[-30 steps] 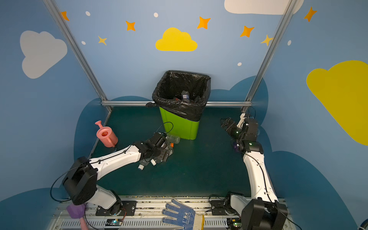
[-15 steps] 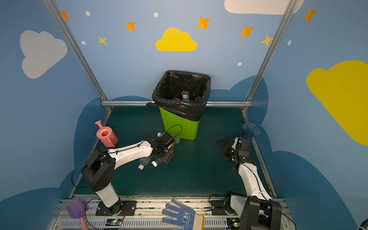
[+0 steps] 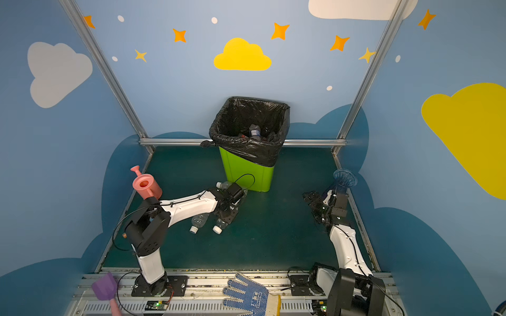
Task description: Throw the plastic bottles in the bin
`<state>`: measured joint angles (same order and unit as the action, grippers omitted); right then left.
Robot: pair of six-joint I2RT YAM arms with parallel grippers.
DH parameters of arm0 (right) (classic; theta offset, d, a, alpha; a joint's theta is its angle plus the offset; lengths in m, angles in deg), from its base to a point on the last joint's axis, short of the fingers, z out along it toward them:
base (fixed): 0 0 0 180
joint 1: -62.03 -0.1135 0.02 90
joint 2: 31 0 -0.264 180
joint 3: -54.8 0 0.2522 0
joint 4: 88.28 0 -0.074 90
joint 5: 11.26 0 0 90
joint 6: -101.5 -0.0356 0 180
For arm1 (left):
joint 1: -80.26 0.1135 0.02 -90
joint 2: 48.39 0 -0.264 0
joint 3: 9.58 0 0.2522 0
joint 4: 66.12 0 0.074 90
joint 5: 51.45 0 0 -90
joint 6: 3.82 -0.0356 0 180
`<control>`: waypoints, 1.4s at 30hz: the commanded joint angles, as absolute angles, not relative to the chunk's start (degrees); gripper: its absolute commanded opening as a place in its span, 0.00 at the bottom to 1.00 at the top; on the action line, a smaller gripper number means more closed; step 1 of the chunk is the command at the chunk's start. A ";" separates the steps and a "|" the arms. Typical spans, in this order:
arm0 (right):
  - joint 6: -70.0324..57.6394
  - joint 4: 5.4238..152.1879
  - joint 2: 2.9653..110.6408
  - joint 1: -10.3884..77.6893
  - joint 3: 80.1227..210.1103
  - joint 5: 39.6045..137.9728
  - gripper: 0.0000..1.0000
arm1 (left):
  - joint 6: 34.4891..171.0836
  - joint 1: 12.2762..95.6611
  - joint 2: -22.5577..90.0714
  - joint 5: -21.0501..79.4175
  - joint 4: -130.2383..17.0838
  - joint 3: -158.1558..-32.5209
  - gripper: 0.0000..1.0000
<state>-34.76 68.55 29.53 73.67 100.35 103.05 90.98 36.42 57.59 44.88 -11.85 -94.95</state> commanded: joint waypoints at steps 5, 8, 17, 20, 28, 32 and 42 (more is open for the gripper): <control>-34.91 69.34 29.47 75.21 99.72 105.01 0.98 | 91.81 36.13 53.32 42.84 -11.52 -95.39 0.33; -34.95 69.50 29.56 75.40 99.59 105.40 0.98 | 92.24 35.90 48.50 41.57 -12.14 -96.04 0.33; -36.02 69.96 30.08 75.56 100.38 106.93 0.98 | 88.49 36.05 23.67 48.94 -16.68 -101.73 0.35; -36.22 69.97 30.04 75.58 101.13 107.26 0.98 | 81.78 36.05 14.80 53.93 -21.67 -106.78 0.37; -37.48 70.62 29.78 75.62 101.87 108.20 0.98 | 63.51 36.15 6.60 52.09 -51.98 -115.13 0.43; -37.01 69.17 28.65 75.70 102.50 108.37 0.98 | 64.49 38.53 15.99 50.35 -53.95 -122.09 0.44; -36.37 66.31 24.09 77.45 103.22 109.83 0.98 | 91.77 51.17 68.81 24.55 -13.55 -186.32 0.78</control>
